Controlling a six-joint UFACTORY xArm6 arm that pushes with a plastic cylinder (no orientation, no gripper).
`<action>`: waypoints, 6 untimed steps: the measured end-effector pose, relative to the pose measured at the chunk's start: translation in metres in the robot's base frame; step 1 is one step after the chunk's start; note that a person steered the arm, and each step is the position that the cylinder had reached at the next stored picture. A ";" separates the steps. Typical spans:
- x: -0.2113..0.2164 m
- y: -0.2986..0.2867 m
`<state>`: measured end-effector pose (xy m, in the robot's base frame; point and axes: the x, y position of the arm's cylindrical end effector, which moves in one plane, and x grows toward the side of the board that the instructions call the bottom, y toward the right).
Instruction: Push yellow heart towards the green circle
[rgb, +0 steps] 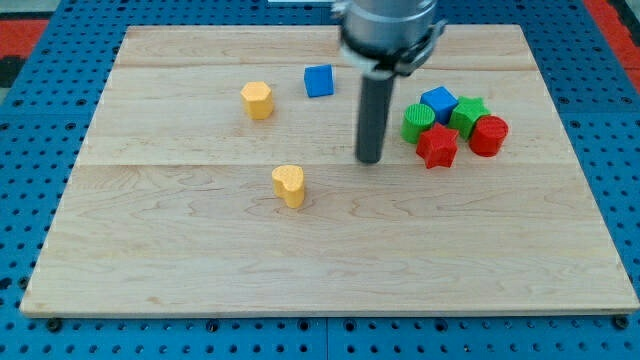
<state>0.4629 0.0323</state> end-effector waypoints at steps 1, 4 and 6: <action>0.076 -0.003; -0.023 -0.008; -0.078 -0.128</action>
